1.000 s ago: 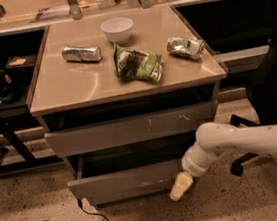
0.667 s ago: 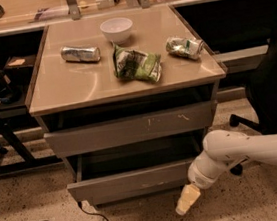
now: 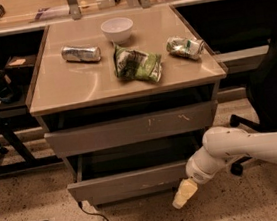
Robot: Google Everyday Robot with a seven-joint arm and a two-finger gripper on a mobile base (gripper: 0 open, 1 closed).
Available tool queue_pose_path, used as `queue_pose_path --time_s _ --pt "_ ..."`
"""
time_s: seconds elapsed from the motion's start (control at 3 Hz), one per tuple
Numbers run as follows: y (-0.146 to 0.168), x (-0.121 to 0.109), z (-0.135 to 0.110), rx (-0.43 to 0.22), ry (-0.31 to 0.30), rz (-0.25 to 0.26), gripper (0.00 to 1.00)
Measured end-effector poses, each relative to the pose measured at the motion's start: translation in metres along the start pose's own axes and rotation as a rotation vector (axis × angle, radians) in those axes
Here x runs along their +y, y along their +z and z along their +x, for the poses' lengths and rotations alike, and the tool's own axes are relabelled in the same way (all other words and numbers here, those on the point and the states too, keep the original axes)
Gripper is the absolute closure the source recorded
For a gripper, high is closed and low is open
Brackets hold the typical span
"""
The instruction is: Open middle drawer
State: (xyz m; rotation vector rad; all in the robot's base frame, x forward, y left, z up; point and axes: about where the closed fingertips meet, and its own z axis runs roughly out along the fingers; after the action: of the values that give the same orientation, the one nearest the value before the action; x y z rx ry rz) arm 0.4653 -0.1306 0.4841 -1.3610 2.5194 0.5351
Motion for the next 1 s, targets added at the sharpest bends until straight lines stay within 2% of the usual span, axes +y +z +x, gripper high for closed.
queue_pose_path --time_s 0.33,1.0 --pt "0.001 -0.014 -0.024 -0.027 -0.028 0.022 0.0" --pt "0.034 -0.038 -0.052 -0.011 -0.054 0.002 0.0"
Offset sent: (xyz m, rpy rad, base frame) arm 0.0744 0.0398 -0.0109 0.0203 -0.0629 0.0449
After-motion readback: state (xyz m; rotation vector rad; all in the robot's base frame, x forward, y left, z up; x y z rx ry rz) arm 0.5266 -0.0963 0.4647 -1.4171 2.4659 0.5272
